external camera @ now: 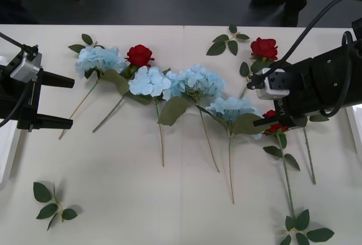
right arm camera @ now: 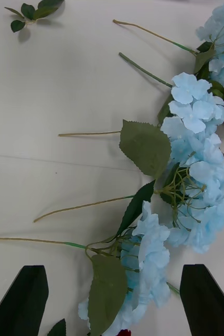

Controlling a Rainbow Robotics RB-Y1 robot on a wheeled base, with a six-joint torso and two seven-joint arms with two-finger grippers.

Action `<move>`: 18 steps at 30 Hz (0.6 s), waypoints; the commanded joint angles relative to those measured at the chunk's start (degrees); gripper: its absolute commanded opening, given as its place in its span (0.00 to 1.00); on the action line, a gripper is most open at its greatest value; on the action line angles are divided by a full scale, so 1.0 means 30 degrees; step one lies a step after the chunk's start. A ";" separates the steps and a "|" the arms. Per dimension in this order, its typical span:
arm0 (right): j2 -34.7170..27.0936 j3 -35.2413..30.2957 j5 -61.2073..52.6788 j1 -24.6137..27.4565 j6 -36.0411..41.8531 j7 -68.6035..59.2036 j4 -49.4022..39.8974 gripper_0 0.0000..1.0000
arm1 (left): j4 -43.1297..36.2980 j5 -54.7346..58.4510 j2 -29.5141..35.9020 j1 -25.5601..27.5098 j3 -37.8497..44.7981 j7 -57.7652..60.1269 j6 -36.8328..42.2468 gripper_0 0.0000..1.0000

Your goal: Put the red flowers into the right box and the blue flowers into the left box

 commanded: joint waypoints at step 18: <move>-0.4744 0.0042 -0.2989 -0.1244 -0.0924 -0.5654 0.2457 0.74 | 0.0693 -0.2843 0.1240 0.0645 -0.0078 0.1263 -0.1915 1.00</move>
